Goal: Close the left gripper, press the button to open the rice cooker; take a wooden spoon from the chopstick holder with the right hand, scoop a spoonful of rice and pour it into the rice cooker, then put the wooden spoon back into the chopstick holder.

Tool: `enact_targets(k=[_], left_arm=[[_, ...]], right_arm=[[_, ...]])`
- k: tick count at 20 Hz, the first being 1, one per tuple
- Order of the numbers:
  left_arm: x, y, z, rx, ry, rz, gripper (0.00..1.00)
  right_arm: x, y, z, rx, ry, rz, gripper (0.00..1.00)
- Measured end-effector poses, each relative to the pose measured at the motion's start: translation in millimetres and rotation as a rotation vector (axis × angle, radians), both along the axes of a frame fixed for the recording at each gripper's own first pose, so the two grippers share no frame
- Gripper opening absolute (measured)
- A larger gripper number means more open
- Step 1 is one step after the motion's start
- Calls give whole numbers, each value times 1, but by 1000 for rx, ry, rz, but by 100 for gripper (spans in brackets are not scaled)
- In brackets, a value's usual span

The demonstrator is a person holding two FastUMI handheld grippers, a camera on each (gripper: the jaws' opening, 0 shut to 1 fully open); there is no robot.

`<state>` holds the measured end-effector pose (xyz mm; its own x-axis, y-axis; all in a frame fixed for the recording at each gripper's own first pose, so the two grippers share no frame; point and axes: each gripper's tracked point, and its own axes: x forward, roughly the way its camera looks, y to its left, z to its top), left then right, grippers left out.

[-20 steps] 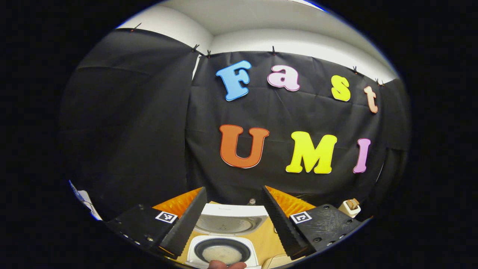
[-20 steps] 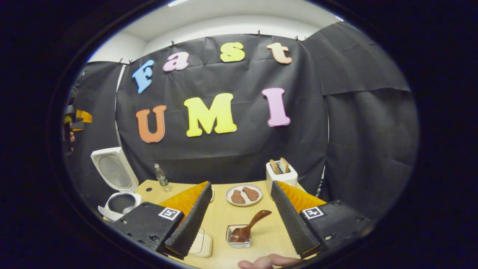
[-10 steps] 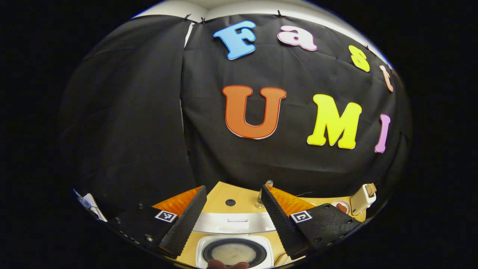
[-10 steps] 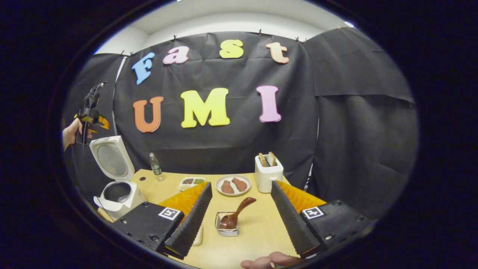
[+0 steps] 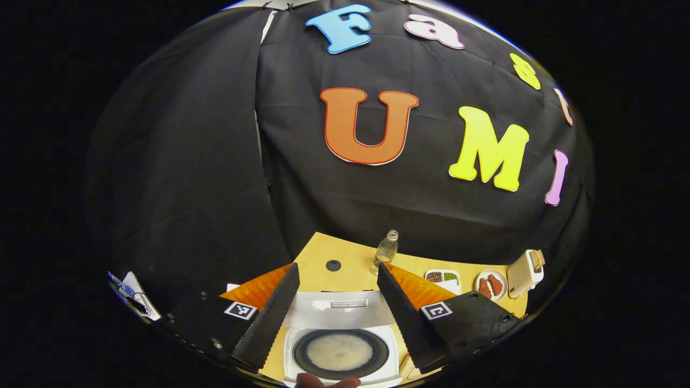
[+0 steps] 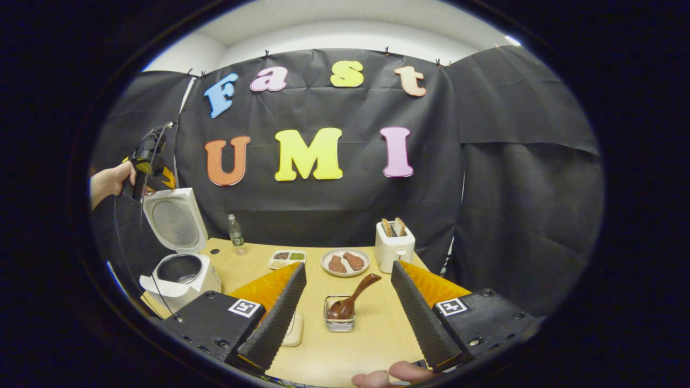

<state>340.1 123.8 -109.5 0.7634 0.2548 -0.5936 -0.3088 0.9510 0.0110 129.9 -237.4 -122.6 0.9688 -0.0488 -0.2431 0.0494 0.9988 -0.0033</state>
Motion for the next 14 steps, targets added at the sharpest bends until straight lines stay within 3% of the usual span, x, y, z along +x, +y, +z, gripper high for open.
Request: enact_targets(k=[5, 10, 14], left_arm=[[-47, -21, -12, -19, 54, -26, 96], [-118, -56, -59, -136, 137, -38, 96], [-156, -73, -106, -175, 217, -19, 96]], right_arm=[[-18, 12, -5, 62, 6, 11, 99], [-29, 23, -11, 60, 9, 44, 99], [-34, 38, -9, 51, 1, 85, 99]])
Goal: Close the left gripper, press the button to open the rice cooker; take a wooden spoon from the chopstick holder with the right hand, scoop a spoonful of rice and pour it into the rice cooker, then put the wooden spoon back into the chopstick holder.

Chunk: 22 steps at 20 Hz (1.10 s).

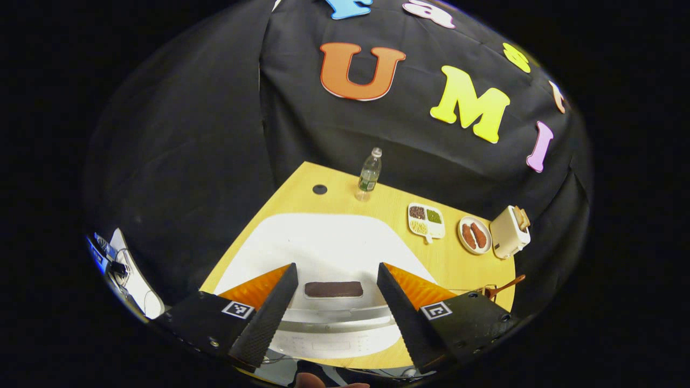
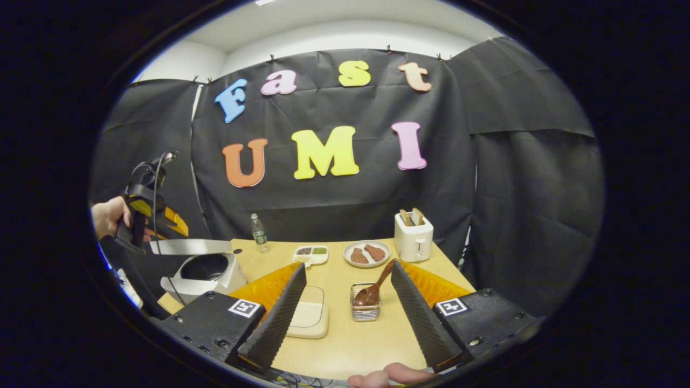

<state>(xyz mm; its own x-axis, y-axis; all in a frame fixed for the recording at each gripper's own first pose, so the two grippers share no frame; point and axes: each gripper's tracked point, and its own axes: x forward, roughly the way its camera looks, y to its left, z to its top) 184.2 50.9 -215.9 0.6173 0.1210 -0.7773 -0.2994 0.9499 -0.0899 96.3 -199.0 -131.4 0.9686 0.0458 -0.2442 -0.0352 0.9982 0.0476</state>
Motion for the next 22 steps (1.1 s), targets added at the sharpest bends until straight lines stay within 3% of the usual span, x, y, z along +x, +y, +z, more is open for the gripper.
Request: enact_targets(k=[8, 16, 22], left_arm=[[-41, -10, -55, -47, 88, 35, 96], [-55, -9, -80, 38, 97, 20, 96], [-58, -10, -88, 104, 10, 5, 99]], right_arm=[[-4, -7, -8, 16, 24, -3, 99], [1, -7, -12, 20, 26, -18, 100], [-4, -5, -24, -30, 20, -23, 99]])
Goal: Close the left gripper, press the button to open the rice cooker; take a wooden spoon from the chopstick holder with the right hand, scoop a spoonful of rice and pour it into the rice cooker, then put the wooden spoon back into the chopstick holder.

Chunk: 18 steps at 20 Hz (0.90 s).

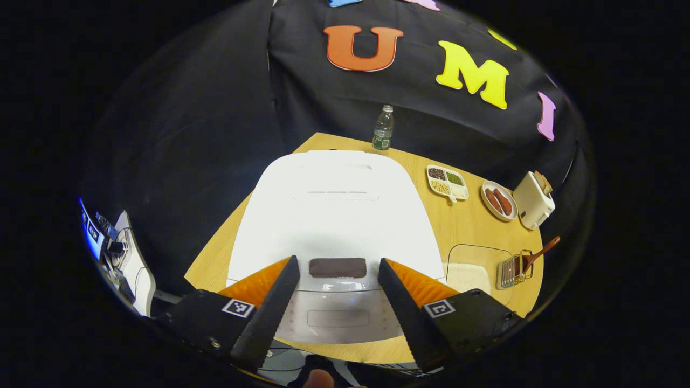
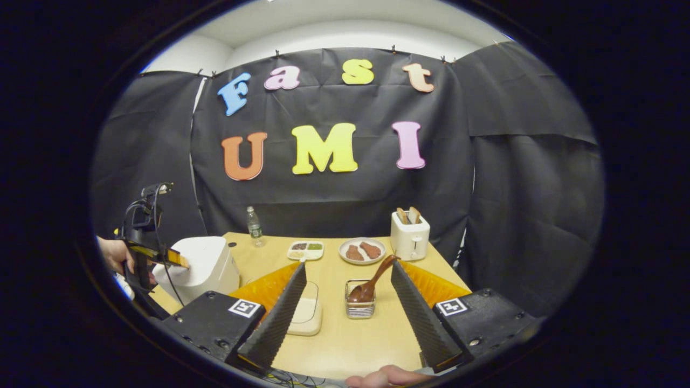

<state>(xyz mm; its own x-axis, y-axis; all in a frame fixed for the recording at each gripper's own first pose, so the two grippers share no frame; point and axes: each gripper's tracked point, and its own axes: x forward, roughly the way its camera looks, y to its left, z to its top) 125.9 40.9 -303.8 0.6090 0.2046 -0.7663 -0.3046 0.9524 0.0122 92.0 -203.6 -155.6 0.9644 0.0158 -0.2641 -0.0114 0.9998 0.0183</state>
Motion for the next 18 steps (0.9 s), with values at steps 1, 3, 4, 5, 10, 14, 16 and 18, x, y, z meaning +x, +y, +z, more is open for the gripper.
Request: enact_targets(k=[1, 3, 4, 5, 10, 14, 16, 18], left_arm=[[4, 2, 7, 10, -2, -5, 99], [5, 3, 8, 3, -3, 4, 99], [6, 3, 10, 3, -18, 9, 99], [8, 4, 13, 14, -50, 12, 99], [17, 5, 25, 47, -131, 6, 94], [23, -3, 78, 81, -298, -12, 94], [21, -19, 112, 111, -399, -61, 94], [6, -36, 153, 128, -504, -121, 94]], right_arm=[[-1, 3, -4, 10, 12, 4, 99], [-1, 8, -10, 24, 30, 17, 100], [0, 8, -9, 27, 29, 19, 100], [3, 7, -7, 29, 27, 21, 99], [14, 1, 7, 24, -2, 28, 100], [15, -1, 12, 19, -8, 31, 99], [14, 4, 21, 22, -28, 45, 100], [11, 14, 35, 23, -62, 60, 100]])
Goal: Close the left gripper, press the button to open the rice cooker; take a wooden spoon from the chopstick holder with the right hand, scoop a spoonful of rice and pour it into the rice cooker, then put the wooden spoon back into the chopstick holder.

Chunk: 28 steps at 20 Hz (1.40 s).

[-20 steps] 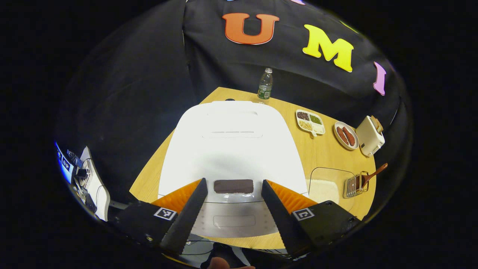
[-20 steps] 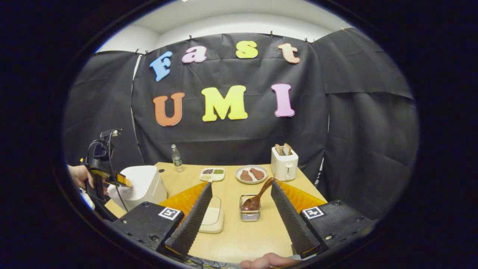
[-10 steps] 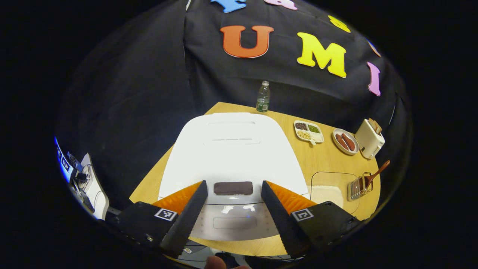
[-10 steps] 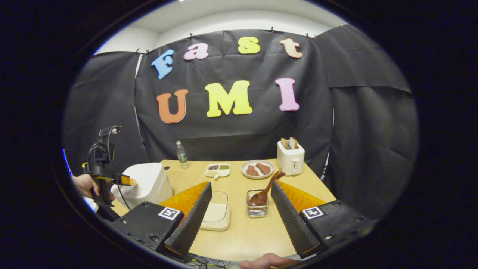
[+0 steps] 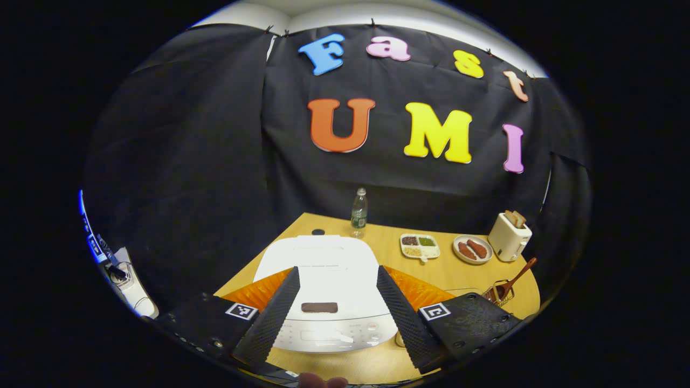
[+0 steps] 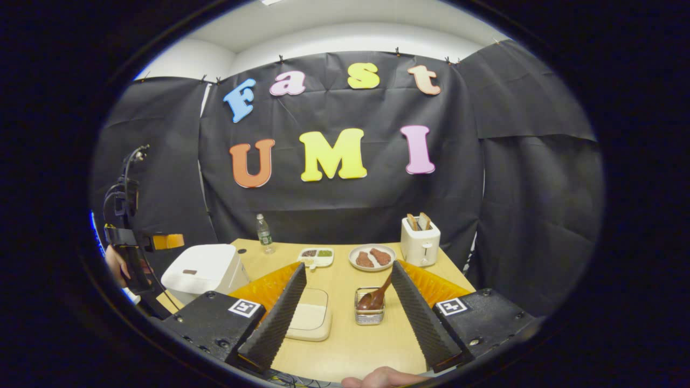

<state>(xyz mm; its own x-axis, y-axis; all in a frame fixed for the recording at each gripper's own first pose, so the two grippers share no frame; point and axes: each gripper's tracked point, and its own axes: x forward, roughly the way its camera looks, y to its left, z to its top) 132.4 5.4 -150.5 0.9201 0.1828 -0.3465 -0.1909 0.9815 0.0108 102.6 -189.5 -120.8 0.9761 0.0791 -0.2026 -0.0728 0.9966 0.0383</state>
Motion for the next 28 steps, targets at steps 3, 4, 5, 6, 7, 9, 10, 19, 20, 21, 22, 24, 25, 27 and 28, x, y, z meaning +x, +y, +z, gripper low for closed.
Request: enact_targets(k=[3, 4, 5, 6, 7, 9, 10, 19, 20, 21, 22, 24, 25, 27, 28], left_arm=[[-28, -24, 56, 7, -146, -60, 93], [-41, -30, 70, 2, -185, -76, 93], [-57, -32, 83, -1, -212, -86, 93], [-74, -35, 95, 3, -240, -103, 93], [-88, -40, 105, 12, -258, -116, 93], [-125, -43, 114, 27, -269, -143, 93], [-142, -44, 119, 34, -278, -154, 93], [-250, -53, 115, 8, -297, -208, 93], [-257, -54, 118, 1, -304, -202, 93], [-261, -52, 122, 0, -312, -199, 93], [-265, -52, 121, 1, -310, -199, 93], [-272, -53, 123, 2, -318, -206, 93], [-272, -54, 125, 5, -324, -211, 93], [-274, -50, 120, 12, -313, -205, 93], [-274, -50, 119, 12, -307, -206, 93]], right_arm=[[-16, 26, 30, 1, -71, 26, 100], [-25, 35, 43, -2, -102, 33, 100], [-36, 45, 55, -3, -132, 40, 100], [-49, 55, 67, -9, -163, 45, 100], [-62, 64, 78, -18, -190, 46, 100], [-91, 80, 92, -29, -217, 42, 100], [-108, 90, 95, -23, -228, 42, 100], [-222, 115, 100, -72, -235, 24, 100], [-229, 117, 100, -67, -240, 25, 99], [-235, 120, 99, -61, -245, 29, 99], [-238, 122, 97, -60, -237, 30, 100], [-242, 126, 91, -49, -231, 41, 99], [-242, 127, 90, -41, -228, 43, 99], [-243, 128, 85, -29, -215, 46, 99], [-244, 131, 82, -24, -207, 51, 100]])
